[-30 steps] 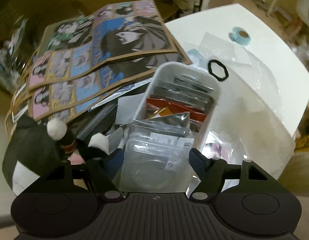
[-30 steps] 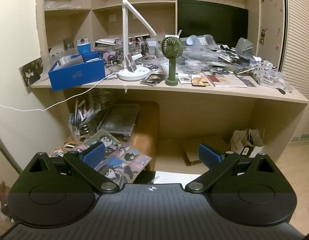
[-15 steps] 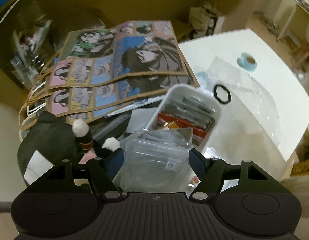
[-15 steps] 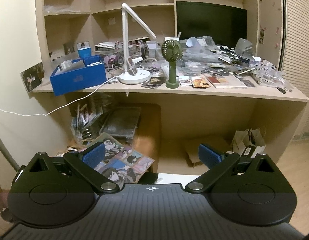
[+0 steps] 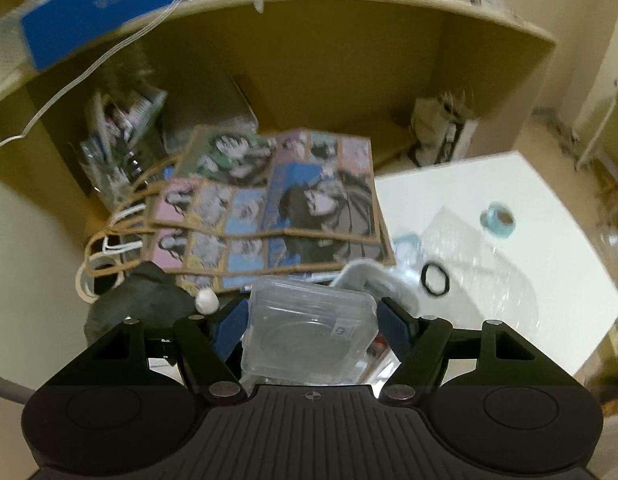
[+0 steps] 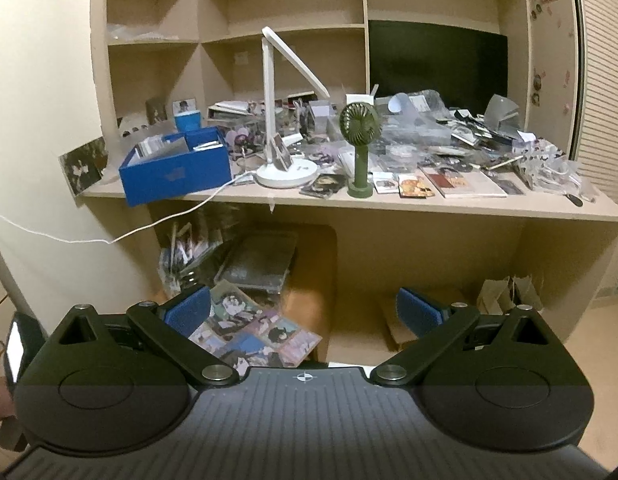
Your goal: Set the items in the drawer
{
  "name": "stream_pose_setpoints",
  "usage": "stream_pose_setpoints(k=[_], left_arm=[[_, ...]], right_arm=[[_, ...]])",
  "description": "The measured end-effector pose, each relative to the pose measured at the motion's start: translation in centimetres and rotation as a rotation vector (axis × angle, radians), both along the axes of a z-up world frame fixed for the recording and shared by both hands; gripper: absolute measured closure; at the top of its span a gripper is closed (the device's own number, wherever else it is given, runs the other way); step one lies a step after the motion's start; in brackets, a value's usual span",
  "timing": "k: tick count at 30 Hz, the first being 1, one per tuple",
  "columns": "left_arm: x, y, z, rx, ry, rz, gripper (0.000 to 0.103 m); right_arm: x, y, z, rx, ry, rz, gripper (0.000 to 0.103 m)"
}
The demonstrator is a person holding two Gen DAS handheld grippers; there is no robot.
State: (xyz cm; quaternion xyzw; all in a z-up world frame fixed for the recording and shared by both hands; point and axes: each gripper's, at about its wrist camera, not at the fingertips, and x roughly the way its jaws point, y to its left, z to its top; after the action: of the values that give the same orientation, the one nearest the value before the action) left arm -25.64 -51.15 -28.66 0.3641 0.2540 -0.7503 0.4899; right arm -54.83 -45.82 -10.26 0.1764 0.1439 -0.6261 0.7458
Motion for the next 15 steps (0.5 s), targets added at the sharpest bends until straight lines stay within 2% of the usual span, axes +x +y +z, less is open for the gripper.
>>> stream_pose_setpoints(k=[15], left_arm=[[1.0,4.2,9.6,-0.213,0.152,0.157,0.033]], right_arm=[[-0.2,1.3,1.3,-0.063,-0.022,0.059,0.001]])
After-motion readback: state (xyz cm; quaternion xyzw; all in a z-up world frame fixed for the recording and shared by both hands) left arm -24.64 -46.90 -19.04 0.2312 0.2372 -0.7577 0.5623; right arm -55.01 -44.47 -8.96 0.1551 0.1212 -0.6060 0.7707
